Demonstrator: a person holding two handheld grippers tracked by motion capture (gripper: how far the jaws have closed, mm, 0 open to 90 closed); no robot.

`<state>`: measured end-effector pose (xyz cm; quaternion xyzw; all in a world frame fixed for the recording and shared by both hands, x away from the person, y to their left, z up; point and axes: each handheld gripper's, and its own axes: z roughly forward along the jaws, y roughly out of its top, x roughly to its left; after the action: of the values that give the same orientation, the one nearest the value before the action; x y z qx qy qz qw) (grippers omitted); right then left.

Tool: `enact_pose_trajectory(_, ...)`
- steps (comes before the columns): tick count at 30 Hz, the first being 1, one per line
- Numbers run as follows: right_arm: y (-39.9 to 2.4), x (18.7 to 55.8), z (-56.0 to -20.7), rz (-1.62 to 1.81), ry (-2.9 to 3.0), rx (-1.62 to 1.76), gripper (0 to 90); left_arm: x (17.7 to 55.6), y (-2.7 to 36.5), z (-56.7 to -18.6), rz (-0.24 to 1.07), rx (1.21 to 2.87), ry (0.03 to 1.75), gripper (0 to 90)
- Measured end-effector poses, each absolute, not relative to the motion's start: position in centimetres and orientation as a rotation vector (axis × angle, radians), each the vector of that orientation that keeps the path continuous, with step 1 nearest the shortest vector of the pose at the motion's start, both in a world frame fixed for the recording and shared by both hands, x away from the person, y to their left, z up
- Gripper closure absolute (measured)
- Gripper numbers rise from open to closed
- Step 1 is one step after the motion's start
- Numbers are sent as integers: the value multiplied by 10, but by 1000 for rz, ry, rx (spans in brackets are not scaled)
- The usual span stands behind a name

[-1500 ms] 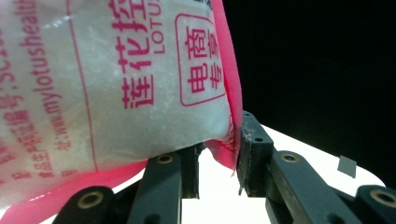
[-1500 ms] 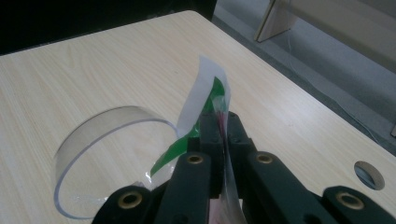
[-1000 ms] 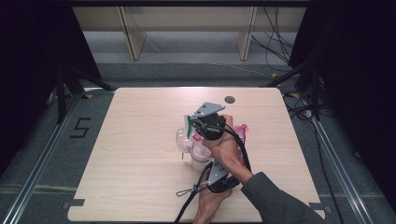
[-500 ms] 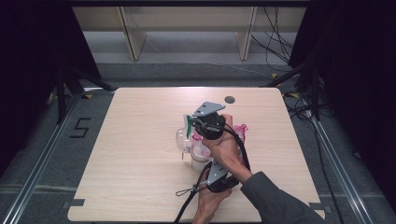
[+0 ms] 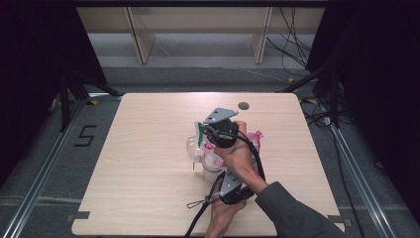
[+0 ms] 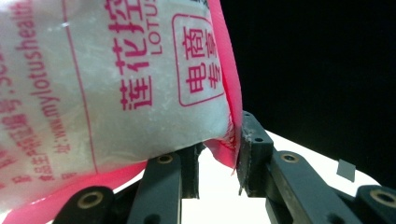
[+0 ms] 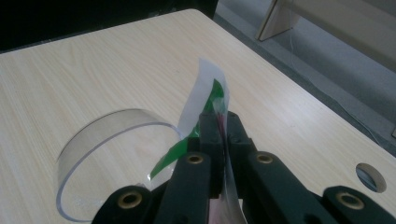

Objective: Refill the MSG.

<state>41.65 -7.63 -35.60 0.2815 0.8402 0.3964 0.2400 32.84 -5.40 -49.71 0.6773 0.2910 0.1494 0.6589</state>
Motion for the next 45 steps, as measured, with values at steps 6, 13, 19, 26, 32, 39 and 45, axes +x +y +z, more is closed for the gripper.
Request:
enact_pose_trajectory(6, -77, 417, -355, 1068, 2317, 753, 898, 328, -54, -497, 337, 1533, 658, 724)
enact_pose_trajectory(13, -77, 417, -354, 1078, 2305, 740, 898, 328, -54, -496, 341, 1532, 656, 725)
enact_pose_trajectory(19, -77, 416, -353, 1086, 2293, 755, 898, 328, -55, -496, 343, 1530, 656, 724)
enact_pose_trajectory(26, -76, 417, -354, 1061, 2314, 731, 898, 328, -55, -496, 340, 1531, 656, 724)
enact_pose_trajectory(32, -75, 417, -355, 1060, 2307, 748, 898, 326, -63, -496, 287, 1437, 687, 724)
enact_pose_trajectory(39, -76, 416, -354, 1069, 2308, 750, 898, 328, -55, -496, 339, 1529, 655, 725)
enact_pose_trajectory(45, -74, 416, -354, 1073, 2308, 757, 898, 327, -61, -496, 286, 1436, 691, 725)
